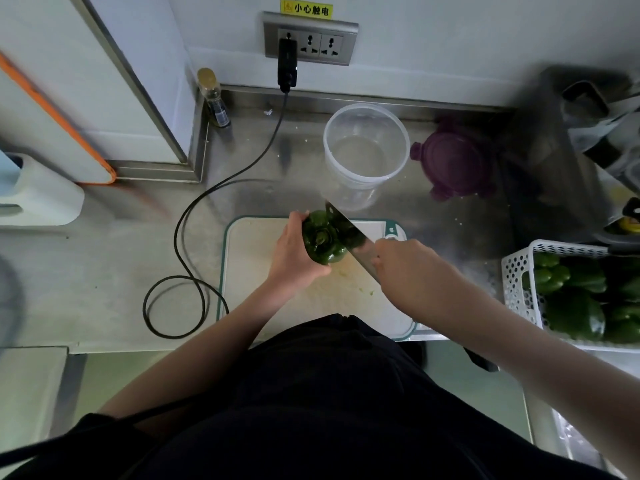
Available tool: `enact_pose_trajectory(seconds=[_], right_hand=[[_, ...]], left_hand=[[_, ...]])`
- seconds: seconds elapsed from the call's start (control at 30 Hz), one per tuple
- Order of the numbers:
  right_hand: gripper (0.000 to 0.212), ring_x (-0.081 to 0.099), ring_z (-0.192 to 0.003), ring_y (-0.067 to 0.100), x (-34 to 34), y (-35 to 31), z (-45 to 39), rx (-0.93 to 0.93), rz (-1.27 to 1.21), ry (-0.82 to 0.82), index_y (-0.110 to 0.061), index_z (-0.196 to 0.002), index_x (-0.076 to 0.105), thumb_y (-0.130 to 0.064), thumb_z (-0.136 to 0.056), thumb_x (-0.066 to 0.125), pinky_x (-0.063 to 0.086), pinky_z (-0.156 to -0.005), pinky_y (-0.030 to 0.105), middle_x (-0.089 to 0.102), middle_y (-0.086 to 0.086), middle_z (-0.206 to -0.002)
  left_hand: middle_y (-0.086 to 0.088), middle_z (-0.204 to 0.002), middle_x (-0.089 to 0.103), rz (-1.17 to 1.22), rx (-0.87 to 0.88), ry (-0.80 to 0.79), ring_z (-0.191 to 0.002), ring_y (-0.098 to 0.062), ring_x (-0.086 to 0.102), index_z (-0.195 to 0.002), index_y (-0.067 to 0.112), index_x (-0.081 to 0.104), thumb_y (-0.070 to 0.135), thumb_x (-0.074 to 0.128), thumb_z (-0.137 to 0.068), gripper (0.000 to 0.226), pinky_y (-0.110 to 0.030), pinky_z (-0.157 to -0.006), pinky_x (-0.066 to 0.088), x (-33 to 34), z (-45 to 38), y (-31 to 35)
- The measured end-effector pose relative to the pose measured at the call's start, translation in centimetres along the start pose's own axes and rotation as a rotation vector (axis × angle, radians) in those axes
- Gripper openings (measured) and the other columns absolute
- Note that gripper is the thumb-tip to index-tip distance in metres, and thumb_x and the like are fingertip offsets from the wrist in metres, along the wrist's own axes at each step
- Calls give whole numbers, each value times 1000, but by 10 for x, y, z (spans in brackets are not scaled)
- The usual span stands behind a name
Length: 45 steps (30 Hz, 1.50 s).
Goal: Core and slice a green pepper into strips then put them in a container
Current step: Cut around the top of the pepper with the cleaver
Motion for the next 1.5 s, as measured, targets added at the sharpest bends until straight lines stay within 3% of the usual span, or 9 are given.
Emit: enact_pose_trajectory(seconds=[0.2, 0.33, 0.4, 0.47, 0.67, 0.97, 1.1, 1.27, 1.5], right_hand=[[33, 40, -59, 12, -1, -1, 1, -30, 14, -30, -21, -68, 30, -10, -98, 37, 30, -48, 26, 48, 7, -76], [35, 44, -60, 15, -4, 1, 7, -18, 45, -21, -22, -66, 28, -9, -96, 40, 28, -49, 27, 38, 2, -70], [18, 50, -71, 21, -3, -4, 2, -2, 22, -38, -16, -81, 44, -3, -94, 39, 38, -57, 30, 46, 5, -76], [23, 48, -74, 23, 1, -8, 0, 21, -19, -66, -11, -102, 52, 3, -90, 38, 43, -58, 32, 54, 10, -89], [26, 51, -33, 17, -6, 1, 1, 59, -61, -99, -14, -71, 37, -4, -94, 37, 34, -27, 19, 49, 14, -76], [25, 48, -24, 11, -15, 1, 8, 36, -129, -146, -6, -80, 46, -11, -98, 30, 33, -27, 16, 55, 18, -70], [23, 49, -27, 13, -30, 14, 11, 66, -126, -178, -6, -92, 50, -17, -99, 32, 38, -31, 19, 56, 13, -57], [27, 43, -23, 10, -56, 32, 20, 37, -201, -102, -13, -83, 48, -26, -101, 32, 37, -33, 19, 54, 11, -47], [29, 45, -33, 7, -53, 16, 10, -50, -108, -37, -19, -75, 42, -27, -101, 34, 36, -34, 19, 50, 3, -60]], left_hand=[[3, -106, 52, 20, -8, -11, -94, -10, 51, -111, 25, 35, 12, 81, -54, 75, -10, -61, 35, -1, 1, 0], [4, -106, 53, 41, -20, -5, -94, -10, 52, -109, 28, 33, 12, 81, -54, 75, -10, -61, 36, -1, 1, 0], [4, -105, 51, 29, -16, -9, -93, -10, 51, -110, 26, 34, 12, 81, -54, 75, -9, -60, 35, 0, 1, 2], [4, -105, 51, 30, -16, -9, -92, -10, 51, -111, 24, 34, 11, 81, -54, 74, -9, -60, 34, -1, 1, 2], [0, -106, 54, 0, 31, -72, -96, -15, 53, -111, 21, 36, 11, 84, -54, 75, -20, -70, 39, -1, -3, 4], [0, -102, 55, 21, 8, -97, -93, -15, 54, -109, 20, 36, 7, 83, -52, 75, -16, -62, 40, -3, -12, 6], [-1, -109, 53, -53, 95, -194, -100, -19, 55, -116, 19, 38, 9, 83, -52, 78, -33, -81, 50, -2, -23, 9], [0, -135, 43, -280, 227, -384, -125, -19, 41, -133, 33, 34, -4, 74, -65, 87, -38, -103, 39, -16, -43, 7], [-3, -144, 33, 63, -14, -133, -133, -19, 35, -149, 24, 9, 1, 80, -61, 115, -39, -108, 35, -4, -23, -8]])
Point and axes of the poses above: each hand's wrist, its own z-axis away from the middle knuckle, its own x-axis out of the palm, y = z × x, the point moved 6 cm from there along -z, towards the middle knuckle
